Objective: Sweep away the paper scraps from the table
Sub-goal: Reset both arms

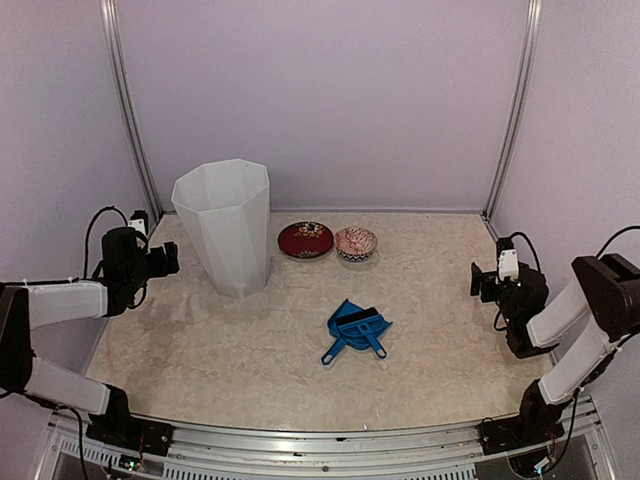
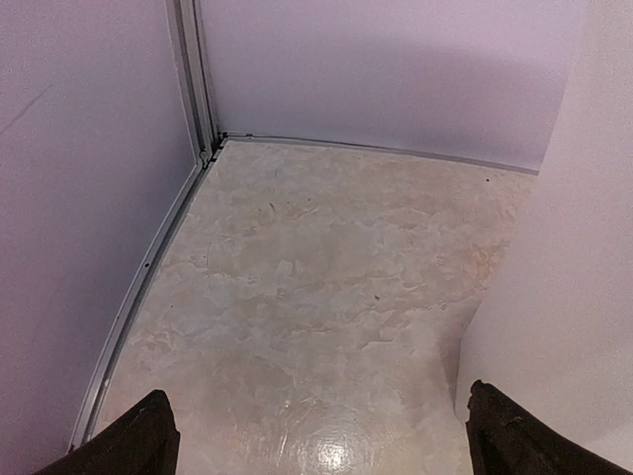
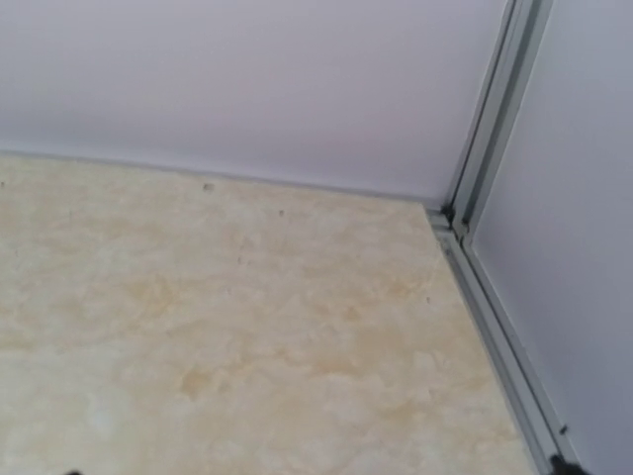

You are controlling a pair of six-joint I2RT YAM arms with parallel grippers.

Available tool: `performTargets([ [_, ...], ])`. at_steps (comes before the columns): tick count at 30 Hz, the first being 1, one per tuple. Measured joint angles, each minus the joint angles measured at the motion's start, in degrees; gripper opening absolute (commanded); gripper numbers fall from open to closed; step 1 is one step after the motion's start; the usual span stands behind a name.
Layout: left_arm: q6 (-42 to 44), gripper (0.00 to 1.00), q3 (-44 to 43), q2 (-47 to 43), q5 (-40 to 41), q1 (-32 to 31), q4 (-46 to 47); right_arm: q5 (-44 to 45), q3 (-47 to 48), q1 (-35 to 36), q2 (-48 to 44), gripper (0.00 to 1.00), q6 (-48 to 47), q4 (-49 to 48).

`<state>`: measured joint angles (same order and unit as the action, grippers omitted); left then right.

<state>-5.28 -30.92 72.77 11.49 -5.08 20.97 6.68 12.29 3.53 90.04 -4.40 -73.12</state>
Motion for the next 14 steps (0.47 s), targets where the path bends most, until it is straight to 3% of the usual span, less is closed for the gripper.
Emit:
performTargets([
  [6, 0.98, 0.99, 4.39, 6.47, -2.71, 3.87, 10.25, -0.09, 0.00, -0.02, 0.22, 1.00, 0.85, -2.75],
  [14, 3.19, 0.99, 5.88, 10.23, -6.82, 4.31, 22.67, -0.09, 0.00, -0.02, 0.22, 1.00, 1.05, -3.61],
])
